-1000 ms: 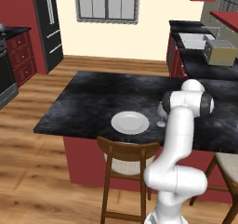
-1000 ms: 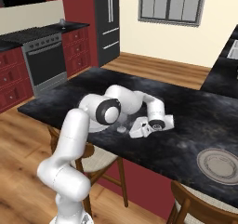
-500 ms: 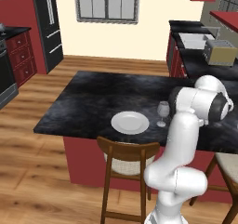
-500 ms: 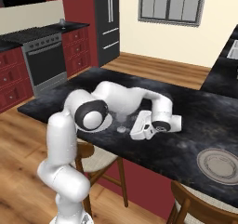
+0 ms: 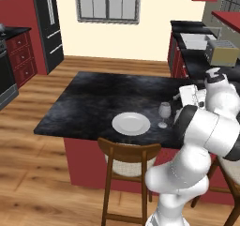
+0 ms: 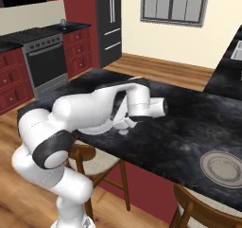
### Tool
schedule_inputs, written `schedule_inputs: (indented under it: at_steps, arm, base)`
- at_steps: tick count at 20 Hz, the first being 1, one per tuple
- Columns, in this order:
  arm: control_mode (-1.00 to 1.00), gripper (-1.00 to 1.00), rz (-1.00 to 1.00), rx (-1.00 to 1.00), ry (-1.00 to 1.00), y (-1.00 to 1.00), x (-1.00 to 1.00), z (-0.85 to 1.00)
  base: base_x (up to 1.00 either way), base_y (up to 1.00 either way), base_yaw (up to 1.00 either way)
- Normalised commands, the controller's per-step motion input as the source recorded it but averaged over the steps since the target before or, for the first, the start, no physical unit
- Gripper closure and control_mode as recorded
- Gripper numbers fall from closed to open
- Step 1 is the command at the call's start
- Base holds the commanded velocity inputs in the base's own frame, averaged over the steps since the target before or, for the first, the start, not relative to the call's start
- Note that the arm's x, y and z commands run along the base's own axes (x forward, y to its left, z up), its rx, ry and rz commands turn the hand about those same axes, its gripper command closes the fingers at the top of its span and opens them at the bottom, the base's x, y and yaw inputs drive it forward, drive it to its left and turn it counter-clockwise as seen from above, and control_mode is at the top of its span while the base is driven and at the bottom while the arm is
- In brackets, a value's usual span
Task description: Retrieve the wine glasses from the counter and place one next to each plate.
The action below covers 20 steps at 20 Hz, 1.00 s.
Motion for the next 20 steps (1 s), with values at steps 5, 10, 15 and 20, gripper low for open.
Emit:
schedule_inputs:
  at_steps: [5,10,15,20]
  arm:
    - [-1.0,-1.0,0.0,0.08,-0.19,0.54,-0.42,1.0]
    - [-1.0,-1.0,0.0,0.17,-0.11,0.56,-0.07,0.6]
    - [-1.0,-1.0,0.04,0.17,-0.1,0.77,-0.06,0.33]
    - [-1.0,-1.0,0.0,0.05,-0.13,0.33,-0.14,0.37]
  base:
    - [0.0,0.0,0.0]
    - [0.0,0.0,0.0]
    - [0.0,0.0,0.0]
    - [0.0,0.0,0.0]
